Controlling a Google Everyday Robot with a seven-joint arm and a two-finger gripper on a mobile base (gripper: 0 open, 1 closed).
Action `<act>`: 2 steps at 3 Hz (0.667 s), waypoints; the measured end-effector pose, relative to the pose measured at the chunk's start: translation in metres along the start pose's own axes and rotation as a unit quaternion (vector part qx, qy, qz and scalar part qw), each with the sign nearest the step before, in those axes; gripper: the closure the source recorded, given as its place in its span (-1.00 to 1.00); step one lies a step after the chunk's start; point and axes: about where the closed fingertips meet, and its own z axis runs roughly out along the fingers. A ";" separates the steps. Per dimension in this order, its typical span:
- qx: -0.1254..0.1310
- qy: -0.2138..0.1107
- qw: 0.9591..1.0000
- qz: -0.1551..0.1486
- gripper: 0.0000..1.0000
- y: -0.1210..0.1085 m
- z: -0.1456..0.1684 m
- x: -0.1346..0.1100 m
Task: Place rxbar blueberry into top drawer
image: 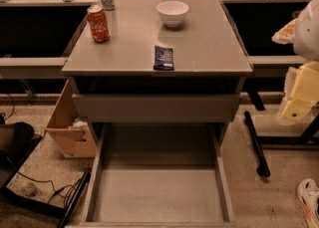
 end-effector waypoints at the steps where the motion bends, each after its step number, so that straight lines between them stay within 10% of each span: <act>1: 0.000 0.000 1.000 0.000 -1.00 0.000 0.000 0.000; 2: 0.014 -0.031 0.999 0.014 -1.00 -0.021 0.010 -0.011</act>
Offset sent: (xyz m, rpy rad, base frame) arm 0.0711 0.0142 -0.0098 0.1706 -0.0971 -0.0524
